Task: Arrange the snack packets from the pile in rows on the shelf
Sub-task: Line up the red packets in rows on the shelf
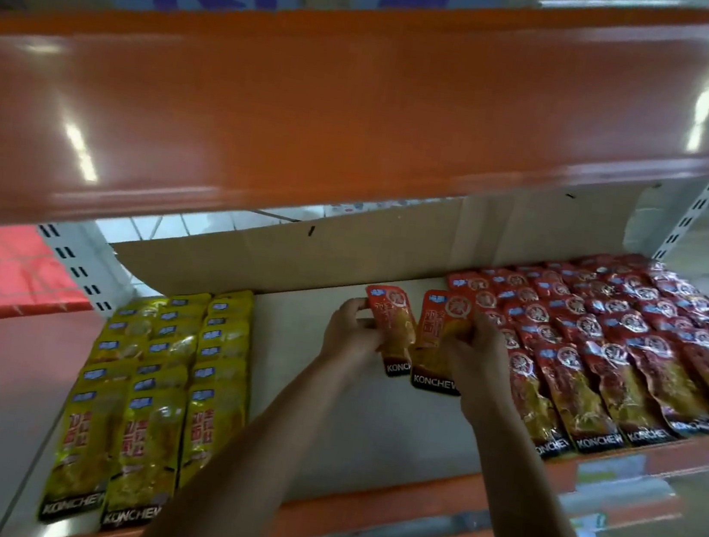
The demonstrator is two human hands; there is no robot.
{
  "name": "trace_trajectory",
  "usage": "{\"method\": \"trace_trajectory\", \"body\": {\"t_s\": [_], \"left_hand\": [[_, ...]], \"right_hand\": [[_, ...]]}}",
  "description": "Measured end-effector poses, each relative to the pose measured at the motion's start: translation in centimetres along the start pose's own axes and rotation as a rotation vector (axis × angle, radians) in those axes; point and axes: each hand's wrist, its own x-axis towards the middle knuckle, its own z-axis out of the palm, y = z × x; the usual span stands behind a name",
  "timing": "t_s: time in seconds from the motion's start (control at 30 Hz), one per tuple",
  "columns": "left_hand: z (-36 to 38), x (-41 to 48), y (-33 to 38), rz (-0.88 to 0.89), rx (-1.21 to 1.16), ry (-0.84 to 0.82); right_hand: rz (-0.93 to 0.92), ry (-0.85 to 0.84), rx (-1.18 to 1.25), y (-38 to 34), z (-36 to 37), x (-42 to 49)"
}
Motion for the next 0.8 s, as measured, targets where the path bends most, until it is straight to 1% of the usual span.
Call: {"method": "trace_trajectory", "body": {"t_s": [0.1,0.23,0.37,0.5,0.8], "left_hand": [[1.5,0.8,0.2,0.110,0.260,0.056],[3.1,2.5,0.3,0.307,0.568,-0.030],[4.5,4.6,0.4,0.377,0.767,-0.074],[5.3,6.1,0.5,0.426,0.790,-0.077],[6.4,8.6,0.8,0.427,0.832,-0.088]], "right_hand": [[0.006,0.060,-0.031,0.4,-1.3,1.1],[-0.012,0.133,-0.046,0.6,-2.6,2.3],[0.004,0.183,-0.037,0.4,-3.5,3.2],[-0.029,0.183,-0.063,0.3,-4.4,3.7],[-0.087,0.159,-0.144,0.0,-4.9,4.6]]}}
